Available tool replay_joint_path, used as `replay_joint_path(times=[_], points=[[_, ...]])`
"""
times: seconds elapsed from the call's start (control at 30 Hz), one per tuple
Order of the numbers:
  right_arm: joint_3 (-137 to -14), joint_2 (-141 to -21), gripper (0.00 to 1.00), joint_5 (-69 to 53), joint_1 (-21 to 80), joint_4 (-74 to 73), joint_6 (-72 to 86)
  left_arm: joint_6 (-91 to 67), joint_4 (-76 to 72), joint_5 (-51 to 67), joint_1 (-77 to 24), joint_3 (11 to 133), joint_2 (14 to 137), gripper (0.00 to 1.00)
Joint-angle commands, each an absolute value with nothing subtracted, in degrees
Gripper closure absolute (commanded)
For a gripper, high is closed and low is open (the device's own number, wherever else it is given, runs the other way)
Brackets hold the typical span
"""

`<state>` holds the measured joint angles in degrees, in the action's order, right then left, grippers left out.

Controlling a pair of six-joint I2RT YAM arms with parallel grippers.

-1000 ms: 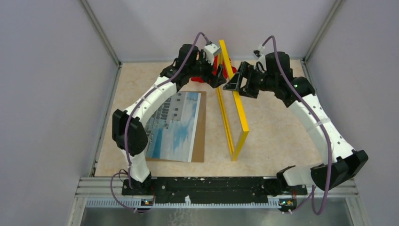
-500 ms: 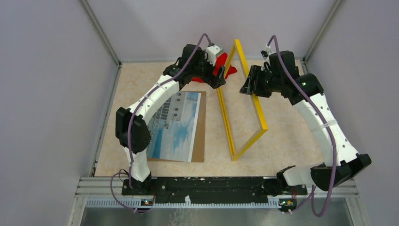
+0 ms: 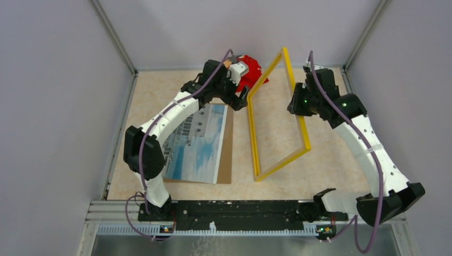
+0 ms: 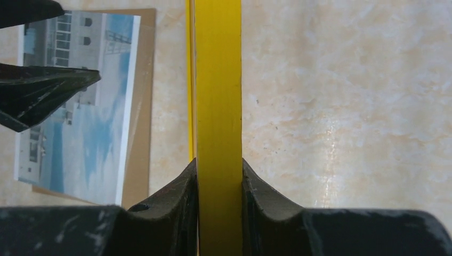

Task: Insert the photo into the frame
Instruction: Turn over the photo frame at the center of the board.

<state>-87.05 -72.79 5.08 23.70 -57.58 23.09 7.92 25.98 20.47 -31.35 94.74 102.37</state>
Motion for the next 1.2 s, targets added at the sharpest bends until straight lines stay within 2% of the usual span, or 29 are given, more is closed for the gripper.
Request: replay_joint_path(times=[0.0,0.33,0.63,0.83,1.17], points=[[-77.77,-71.33,1.0,11.34,23.47,-57.24,19.88,10.17,26.59,19.04,-30.63,92.07,98.31,0.01],[-64.95,-73.29,1.0,13.07,23.44,-50.29,19.78,13.62,28.4,14.62,-29.35,88.6,95.65,0.02],[-58.89,-75.61,1.0,16.22,23.44,-46.78,18.35,14.81,27.32,14.79,-27.11,84.56,93.19,0.01],[-59.69,-81.96,1.0,19.75,23.44,-45.82,19.18,16.76,26.14,12.09,-26.68,81.46,92.55,0.02],[-61.05,-94.86,1.0,33.55,23.51,-42.65,18.45,18.97,25.08,10.83,-22.31,77.71,92.79,0.02]])
